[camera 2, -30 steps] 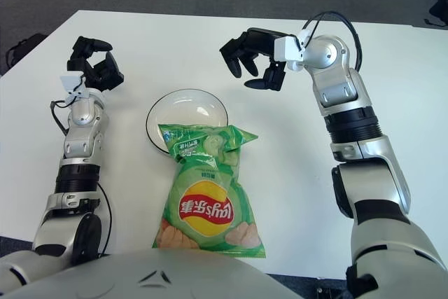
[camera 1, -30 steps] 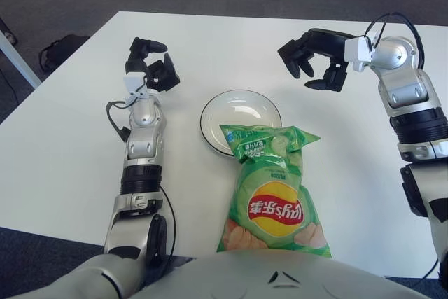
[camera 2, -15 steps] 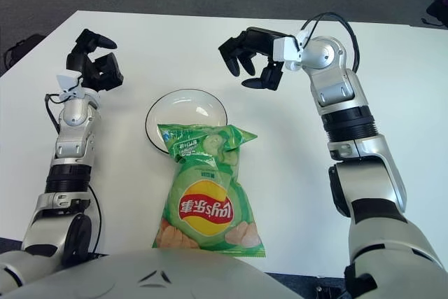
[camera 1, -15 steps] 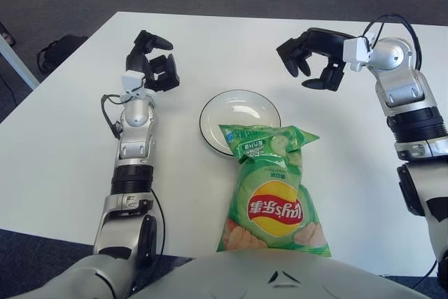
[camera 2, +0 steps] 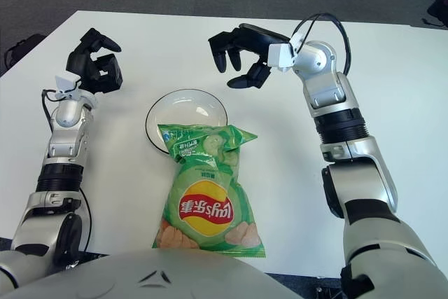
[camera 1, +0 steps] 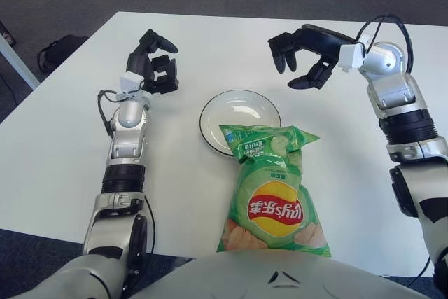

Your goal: Put the snack into the plate.

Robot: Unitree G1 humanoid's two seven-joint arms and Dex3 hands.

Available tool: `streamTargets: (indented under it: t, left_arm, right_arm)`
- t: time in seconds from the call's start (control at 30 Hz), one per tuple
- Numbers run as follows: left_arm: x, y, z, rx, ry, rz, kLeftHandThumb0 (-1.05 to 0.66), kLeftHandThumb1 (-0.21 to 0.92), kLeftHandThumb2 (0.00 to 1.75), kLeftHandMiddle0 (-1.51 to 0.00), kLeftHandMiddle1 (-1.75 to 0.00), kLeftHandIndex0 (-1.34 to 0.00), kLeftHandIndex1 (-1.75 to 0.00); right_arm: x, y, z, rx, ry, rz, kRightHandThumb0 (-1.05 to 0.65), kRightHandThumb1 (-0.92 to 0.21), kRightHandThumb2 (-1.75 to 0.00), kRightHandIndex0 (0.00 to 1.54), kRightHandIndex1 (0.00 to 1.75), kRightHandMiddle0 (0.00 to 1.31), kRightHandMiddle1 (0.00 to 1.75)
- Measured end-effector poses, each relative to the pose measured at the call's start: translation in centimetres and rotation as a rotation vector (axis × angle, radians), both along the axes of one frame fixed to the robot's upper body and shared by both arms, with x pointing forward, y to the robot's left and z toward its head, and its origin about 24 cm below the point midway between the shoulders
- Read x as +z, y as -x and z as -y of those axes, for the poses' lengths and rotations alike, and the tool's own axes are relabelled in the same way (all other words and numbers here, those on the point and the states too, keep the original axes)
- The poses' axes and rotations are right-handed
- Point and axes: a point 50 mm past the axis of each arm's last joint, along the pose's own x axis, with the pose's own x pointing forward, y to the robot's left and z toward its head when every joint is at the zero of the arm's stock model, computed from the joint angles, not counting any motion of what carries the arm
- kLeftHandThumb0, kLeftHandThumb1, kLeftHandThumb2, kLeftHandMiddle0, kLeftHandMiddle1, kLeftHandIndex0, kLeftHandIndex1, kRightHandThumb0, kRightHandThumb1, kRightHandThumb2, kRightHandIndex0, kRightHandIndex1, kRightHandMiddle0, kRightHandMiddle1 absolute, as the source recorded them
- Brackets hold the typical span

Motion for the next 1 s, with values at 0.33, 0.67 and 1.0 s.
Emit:
streamTargets:
  t: [0.33, 0.67, 1.0]
  left_arm:
    - [0.3, -0.4, -0.7, -0.002, -0.036, -0.011, -0.4, 0.61, 0.94, -1.03, -1.75, -0.39, -1.75]
    - [-0.2, -1.0, -0.6, 0.029, -0.004, -0.033, -0.4, 0.61, 0.94, -1.07, -1.75, -0.39, -1.75]
    - [-0.6, -1.1, -0.5, 0.068, 0.024, -0.051, -0.4, 0.59, 0.96, -1.08, -1.75, -0.4, -1.75]
  right_arm:
    - [-2.5, 3.1, -3.1, 0.206, -0.034, -0.139, -0.33, -0.42, -1.05, 0.21, 0.81, 0.04, 1.2]
    - [-2.8, 5.1, -5.5, 0.449, -0.008, -0.088, -0.16, -0.51, -1.2, 0.18, 0.52, 0.0, 1.05]
    - [-2.3, 5.9, -5.7, 0.66, 0.308, -0.09, 0.2, -0.36, -1.42, 0.01, 0.08, 0.0, 0.7]
